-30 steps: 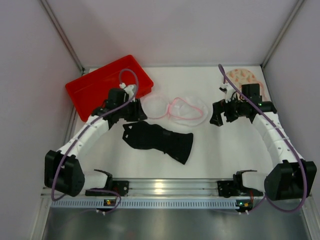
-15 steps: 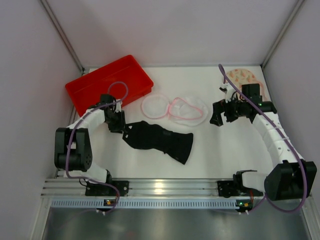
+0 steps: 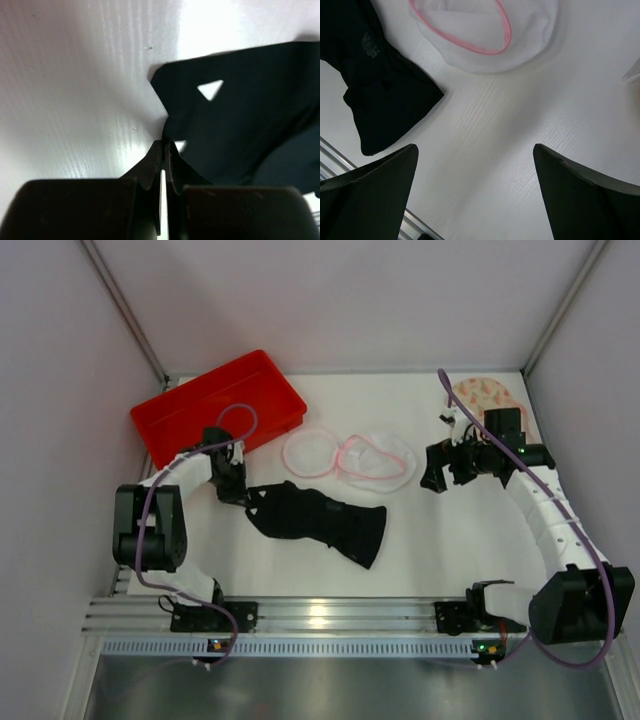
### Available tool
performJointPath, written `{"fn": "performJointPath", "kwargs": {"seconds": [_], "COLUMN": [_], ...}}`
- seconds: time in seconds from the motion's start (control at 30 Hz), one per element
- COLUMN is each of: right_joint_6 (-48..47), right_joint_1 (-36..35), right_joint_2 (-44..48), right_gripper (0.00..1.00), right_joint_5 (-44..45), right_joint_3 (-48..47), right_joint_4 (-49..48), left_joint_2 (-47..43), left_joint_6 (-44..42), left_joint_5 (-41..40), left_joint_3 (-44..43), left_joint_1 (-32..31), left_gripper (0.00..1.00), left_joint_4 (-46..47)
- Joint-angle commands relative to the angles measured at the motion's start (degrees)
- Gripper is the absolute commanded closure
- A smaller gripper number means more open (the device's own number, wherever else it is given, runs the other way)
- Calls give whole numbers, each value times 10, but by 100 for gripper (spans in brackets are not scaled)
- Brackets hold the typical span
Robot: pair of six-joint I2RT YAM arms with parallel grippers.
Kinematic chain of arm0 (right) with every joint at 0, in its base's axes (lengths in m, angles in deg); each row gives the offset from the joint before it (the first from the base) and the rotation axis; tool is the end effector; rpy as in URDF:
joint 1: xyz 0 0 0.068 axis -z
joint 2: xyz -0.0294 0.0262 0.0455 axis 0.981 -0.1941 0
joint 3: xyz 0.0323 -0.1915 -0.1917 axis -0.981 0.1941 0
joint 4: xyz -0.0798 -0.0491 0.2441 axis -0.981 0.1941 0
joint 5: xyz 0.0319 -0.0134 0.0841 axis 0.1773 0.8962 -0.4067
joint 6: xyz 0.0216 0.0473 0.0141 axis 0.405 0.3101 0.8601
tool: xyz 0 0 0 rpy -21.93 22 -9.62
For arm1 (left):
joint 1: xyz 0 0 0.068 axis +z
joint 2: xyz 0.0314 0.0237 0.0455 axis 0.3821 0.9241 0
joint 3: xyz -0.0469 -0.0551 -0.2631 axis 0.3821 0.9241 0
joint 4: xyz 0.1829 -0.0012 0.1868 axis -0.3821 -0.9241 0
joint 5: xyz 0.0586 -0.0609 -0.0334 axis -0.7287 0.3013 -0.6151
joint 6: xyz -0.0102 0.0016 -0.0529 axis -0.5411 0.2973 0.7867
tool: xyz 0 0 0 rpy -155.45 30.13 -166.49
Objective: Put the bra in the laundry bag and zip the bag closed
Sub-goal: Adjust the bra at the center of the board.
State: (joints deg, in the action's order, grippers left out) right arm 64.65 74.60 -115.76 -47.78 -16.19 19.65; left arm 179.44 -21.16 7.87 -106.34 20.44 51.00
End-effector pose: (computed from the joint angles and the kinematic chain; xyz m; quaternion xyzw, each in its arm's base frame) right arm 0.2388 0.0343 0.2982 -0.2309 0.8944 0.1997 0.3268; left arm 0.2970 -0.0178 0.1643 -0.0497 0.9841 -0.1148 0.1263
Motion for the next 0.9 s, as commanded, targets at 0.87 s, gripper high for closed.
{"fn": "performJointPath", "kwargs": {"seconds": [0.87], "right_joint_6": [7], "right_joint_1": [7], "right_joint_2": [23], "right_gripper": [0], "right_joint_5": [-13], "right_joint_3": [-4], "right_joint_4": [17], "left_joint_2": [-31], "left_joint_6": [14], "left_joint_5": [62], "left_joint_3": [-90], "left_joint_1": [-367], "left_gripper": [96], "left_joint_4": [76]}}
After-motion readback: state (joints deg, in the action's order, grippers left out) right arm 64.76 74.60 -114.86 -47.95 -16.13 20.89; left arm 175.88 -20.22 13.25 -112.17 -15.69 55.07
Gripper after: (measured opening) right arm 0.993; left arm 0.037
